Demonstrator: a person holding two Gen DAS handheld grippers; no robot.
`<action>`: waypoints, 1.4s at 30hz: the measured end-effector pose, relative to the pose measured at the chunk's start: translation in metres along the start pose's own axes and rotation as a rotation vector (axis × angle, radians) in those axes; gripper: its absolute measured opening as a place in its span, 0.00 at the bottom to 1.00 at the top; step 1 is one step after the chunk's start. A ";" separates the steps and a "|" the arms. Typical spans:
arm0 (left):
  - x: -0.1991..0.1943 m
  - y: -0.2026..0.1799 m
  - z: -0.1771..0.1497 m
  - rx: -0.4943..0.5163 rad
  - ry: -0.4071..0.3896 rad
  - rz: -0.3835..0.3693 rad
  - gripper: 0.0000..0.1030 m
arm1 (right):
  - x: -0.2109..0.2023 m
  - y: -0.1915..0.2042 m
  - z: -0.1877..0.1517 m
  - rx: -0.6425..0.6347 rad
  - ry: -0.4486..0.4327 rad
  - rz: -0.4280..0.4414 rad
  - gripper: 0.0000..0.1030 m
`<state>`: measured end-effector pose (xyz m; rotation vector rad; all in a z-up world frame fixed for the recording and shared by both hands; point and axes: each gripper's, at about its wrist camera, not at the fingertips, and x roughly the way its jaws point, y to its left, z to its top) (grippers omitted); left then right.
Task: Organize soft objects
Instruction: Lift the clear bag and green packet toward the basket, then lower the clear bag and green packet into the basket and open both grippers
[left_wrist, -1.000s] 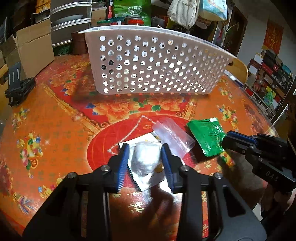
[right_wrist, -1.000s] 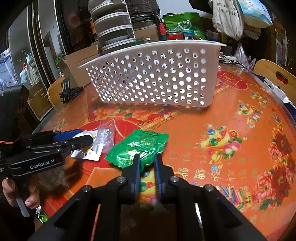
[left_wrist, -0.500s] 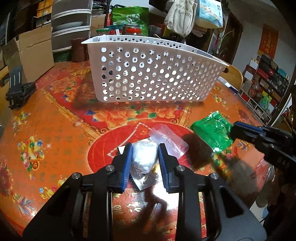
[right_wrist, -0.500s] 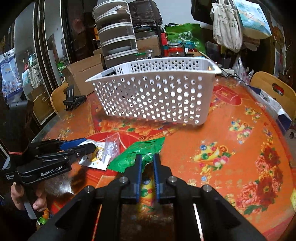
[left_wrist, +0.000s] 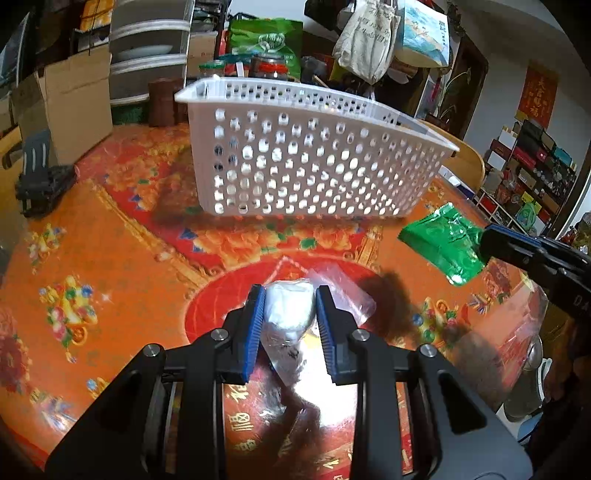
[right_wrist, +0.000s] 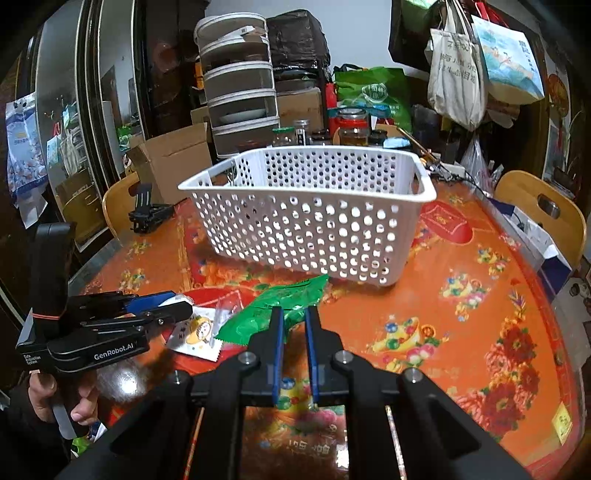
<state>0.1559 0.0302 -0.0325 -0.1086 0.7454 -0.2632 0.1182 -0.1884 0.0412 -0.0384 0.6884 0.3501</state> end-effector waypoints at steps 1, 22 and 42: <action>-0.004 0.000 0.003 0.003 -0.011 0.004 0.25 | -0.002 0.001 0.003 -0.004 -0.007 0.000 0.09; -0.060 -0.014 0.077 0.063 -0.132 0.049 0.25 | -0.043 -0.007 0.052 -0.009 -0.137 0.015 0.09; -0.049 -0.025 0.168 0.078 -0.137 0.066 0.25 | -0.034 -0.034 0.104 0.025 -0.158 0.018 0.09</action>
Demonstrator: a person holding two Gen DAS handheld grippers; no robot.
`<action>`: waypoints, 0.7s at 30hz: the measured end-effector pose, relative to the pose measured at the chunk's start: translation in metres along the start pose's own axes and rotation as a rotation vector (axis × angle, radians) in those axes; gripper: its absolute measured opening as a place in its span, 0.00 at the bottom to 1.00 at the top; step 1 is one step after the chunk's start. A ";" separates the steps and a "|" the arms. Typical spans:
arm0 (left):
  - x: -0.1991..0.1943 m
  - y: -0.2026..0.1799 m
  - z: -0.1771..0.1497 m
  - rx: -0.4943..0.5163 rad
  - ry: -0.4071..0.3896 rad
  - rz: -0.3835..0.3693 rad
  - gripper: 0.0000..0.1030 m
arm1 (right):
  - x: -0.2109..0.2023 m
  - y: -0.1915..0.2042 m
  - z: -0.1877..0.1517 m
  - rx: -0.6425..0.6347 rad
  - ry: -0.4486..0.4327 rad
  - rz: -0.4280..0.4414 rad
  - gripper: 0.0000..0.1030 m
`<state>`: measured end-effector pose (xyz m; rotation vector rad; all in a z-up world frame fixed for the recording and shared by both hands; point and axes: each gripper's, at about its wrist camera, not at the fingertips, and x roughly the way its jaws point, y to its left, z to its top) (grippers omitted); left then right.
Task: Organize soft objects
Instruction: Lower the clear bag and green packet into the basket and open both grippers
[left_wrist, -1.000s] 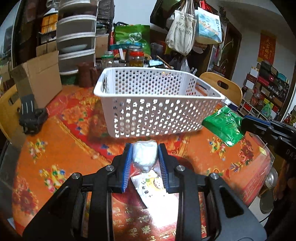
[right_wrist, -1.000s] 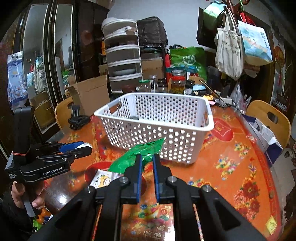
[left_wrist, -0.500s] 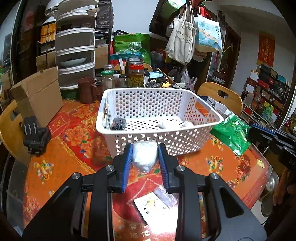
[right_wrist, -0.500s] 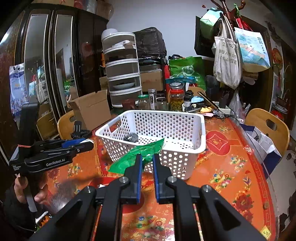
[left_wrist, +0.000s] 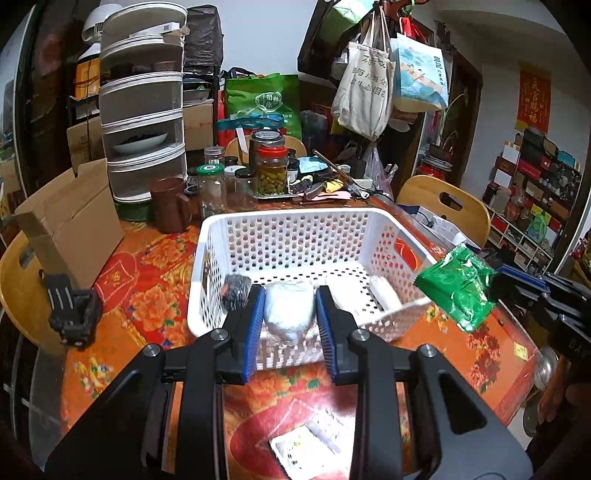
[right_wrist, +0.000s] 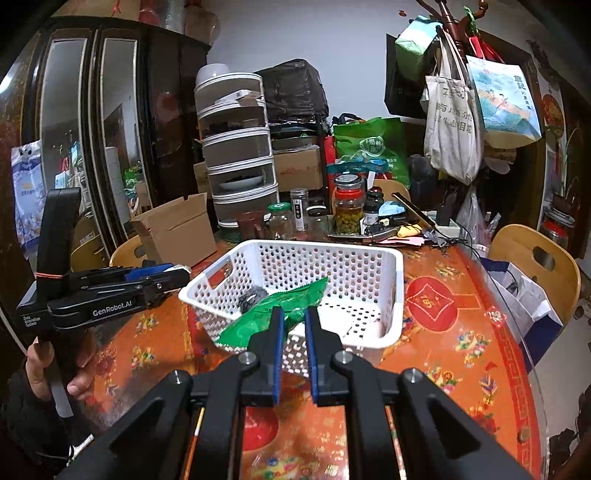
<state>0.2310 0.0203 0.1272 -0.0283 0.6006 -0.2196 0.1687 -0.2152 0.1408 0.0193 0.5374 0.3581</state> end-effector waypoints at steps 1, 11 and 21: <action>0.005 0.001 0.008 -0.004 0.008 0.000 0.25 | 0.003 -0.003 0.003 0.003 0.003 -0.003 0.09; 0.078 0.006 0.057 -0.050 0.128 0.038 0.25 | 0.057 -0.017 0.039 0.009 0.072 -0.051 0.09; 0.162 0.015 0.054 -0.107 0.294 0.039 0.25 | 0.137 -0.033 0.043 0.016 0.216 -0.099 0.09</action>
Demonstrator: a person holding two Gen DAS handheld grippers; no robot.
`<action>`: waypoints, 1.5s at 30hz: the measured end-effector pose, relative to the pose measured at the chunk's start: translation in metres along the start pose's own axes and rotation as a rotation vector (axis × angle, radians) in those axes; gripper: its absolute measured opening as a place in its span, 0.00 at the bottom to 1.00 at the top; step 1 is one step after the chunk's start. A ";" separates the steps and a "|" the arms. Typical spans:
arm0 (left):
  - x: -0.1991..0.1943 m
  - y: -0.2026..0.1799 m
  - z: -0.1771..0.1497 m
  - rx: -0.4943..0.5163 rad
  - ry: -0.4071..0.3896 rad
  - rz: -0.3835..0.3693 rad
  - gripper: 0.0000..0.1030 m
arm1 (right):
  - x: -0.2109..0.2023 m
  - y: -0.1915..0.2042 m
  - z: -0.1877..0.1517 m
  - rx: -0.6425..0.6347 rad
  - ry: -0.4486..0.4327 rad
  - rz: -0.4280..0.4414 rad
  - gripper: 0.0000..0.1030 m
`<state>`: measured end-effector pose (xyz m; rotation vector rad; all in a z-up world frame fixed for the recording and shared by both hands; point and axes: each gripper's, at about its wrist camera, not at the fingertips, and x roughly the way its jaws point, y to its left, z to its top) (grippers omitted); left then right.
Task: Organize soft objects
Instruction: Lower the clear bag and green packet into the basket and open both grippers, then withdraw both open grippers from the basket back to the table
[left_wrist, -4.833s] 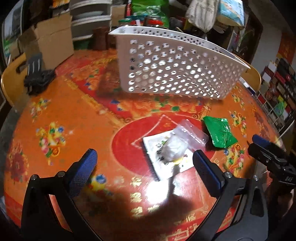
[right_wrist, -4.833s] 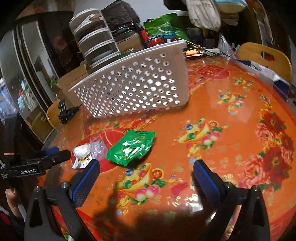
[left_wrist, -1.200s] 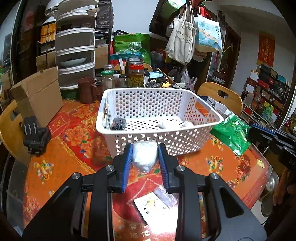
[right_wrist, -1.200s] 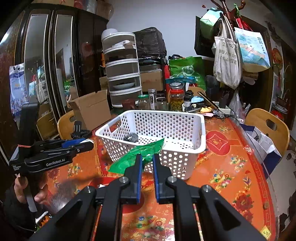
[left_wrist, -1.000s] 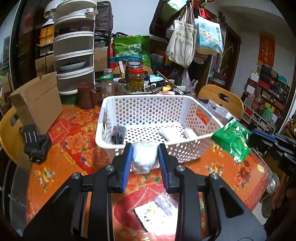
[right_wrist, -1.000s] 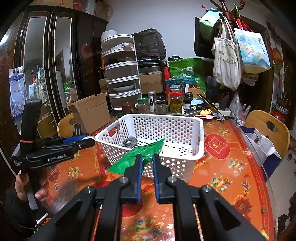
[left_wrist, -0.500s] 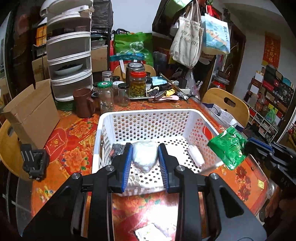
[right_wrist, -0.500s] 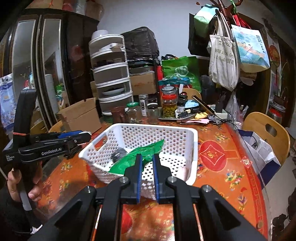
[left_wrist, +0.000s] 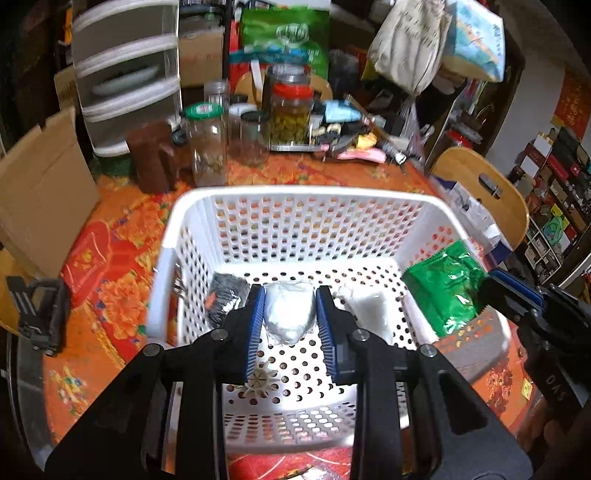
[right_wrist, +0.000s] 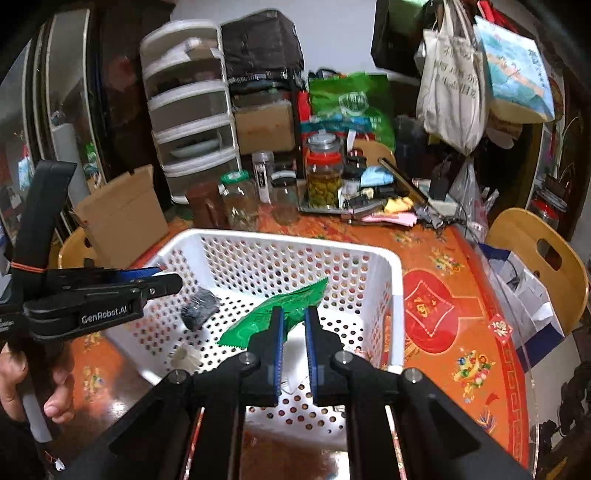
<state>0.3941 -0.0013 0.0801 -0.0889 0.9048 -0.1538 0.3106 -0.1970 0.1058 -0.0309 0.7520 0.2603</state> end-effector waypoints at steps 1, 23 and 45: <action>0.007 0.000 -0.002 -0.003 0.012 0.003 0.25 | 0.011 0.000 0.000 -0.003 0.020 -0.006 0.09; 0.076 0.000 -0.005 -0.005 0.198 0.101 0.26 | 0.086 0.016 -0.004 -0.038 0.208 0.005 0.09; -0.068 0.014 -0.019 0.004 -0.108 0.010 0.91 | -0.039 0.002 -0.023 0.002 -0.127 -0.006 1.00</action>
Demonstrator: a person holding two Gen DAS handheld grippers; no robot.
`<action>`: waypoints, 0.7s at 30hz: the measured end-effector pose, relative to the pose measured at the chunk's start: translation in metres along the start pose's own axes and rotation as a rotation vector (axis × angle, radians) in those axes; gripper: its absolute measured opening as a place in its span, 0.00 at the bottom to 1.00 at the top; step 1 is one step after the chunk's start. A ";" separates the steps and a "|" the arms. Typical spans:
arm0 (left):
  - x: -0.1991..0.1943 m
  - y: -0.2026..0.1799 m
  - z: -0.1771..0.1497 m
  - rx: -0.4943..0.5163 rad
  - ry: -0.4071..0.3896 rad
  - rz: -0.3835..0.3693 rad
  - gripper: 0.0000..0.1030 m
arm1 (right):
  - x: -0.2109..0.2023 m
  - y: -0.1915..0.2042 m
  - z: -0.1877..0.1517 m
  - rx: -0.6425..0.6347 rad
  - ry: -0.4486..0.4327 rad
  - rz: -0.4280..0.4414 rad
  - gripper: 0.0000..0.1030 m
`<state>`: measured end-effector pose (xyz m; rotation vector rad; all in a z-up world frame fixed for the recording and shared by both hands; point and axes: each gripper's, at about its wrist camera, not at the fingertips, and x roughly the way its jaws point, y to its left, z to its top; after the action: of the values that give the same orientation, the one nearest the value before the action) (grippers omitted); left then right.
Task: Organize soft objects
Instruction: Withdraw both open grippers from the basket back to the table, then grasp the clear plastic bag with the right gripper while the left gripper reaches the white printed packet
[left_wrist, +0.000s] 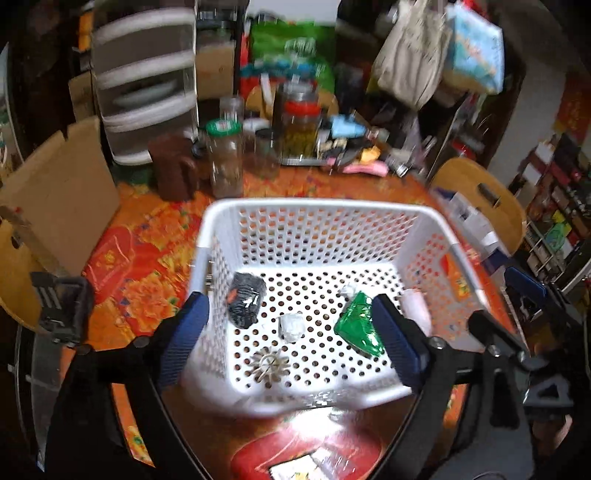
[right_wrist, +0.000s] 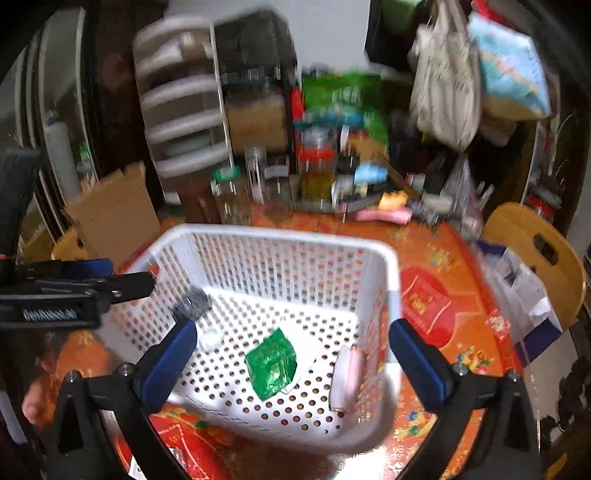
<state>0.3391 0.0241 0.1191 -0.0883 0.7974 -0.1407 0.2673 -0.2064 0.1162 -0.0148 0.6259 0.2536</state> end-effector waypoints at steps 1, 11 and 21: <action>-0.019 0.004 -0.010 0.017 -0.038 -0.005 0.96 | -0.012 0.003 -0.007 -0.009 -0.019 0.012 1.00; -0.054 0.034 -0.167 0.043 0.009 0.063 1.00 | -0.028 0.035 -0.136 0.114 0.140 0.217 1.00; -0.025 0.066 -0.240 -0.059 0.148 0.049 1.00 | 0.016 0.091 -0.170 0.023 0.264 0.300 0.61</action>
<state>0.1560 0.0874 -0.0389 -0.1147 0.9504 -0.0775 0.1601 -0.1298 -0.0257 0.0691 0.8944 0.5408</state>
